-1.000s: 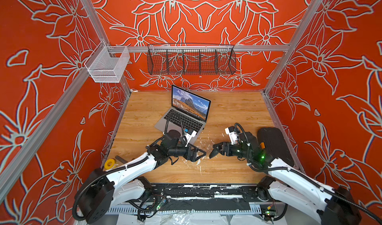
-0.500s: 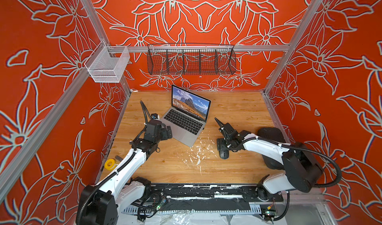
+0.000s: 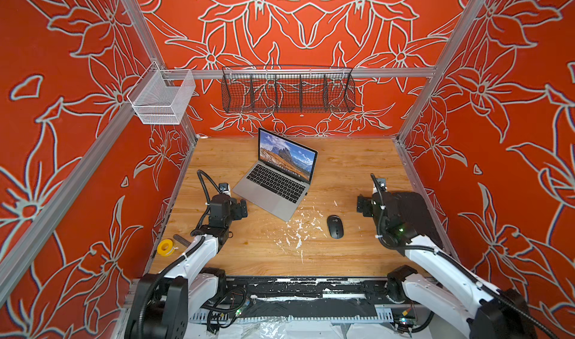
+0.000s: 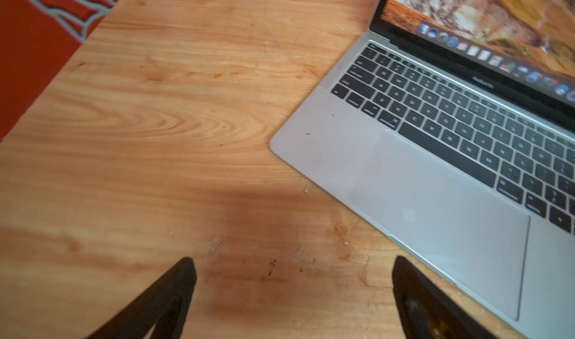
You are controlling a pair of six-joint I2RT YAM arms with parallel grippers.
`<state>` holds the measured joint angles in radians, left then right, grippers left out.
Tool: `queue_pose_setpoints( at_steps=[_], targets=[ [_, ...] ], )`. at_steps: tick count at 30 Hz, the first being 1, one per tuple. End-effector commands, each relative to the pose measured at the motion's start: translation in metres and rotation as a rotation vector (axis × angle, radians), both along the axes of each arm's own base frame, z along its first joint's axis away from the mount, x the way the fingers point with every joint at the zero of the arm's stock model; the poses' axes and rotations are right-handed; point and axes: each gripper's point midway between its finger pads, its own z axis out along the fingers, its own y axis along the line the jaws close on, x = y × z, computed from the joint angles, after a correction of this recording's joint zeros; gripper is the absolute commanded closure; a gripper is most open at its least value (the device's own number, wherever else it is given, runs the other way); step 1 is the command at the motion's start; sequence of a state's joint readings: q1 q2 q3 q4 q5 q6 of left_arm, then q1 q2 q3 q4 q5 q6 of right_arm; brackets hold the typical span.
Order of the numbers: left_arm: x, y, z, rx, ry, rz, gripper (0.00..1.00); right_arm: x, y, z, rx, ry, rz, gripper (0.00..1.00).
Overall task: Insert the wireless mouse receiver into the laptop
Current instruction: Reset both arms
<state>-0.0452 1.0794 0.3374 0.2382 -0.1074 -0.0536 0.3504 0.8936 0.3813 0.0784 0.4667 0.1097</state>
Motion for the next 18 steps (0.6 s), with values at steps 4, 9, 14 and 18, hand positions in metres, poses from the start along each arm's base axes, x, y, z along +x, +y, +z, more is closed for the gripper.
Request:
queue_pose_setpoints(
  at_steps=[4,9,14,18],
  targets=[
    [0.038,-0.016,-0.001,0.017,-0.175,-0.174,0.03,0.031,-0.029,-0.011,0.0,-0.151,-0.007,0.02],
    [0.047,0.017,-0.004,-0.024,-0.065,0.003,0.03,0.069,-0.015,-0.034,0.019,-0.08,0.12,0.02],
    [0.047,0.015,-0.004,-0.02,-0.044,-0.003,0.03,0.076,-0.024,-0.048,0.113,-0.064,0.129,0.03],
    [0.046,0.014,-0.005,-0.019,-0.05,-0.01,0.03,0.076,-0.024,-0.047,0.112,-0.062,0.13,0.03]
  ],
)
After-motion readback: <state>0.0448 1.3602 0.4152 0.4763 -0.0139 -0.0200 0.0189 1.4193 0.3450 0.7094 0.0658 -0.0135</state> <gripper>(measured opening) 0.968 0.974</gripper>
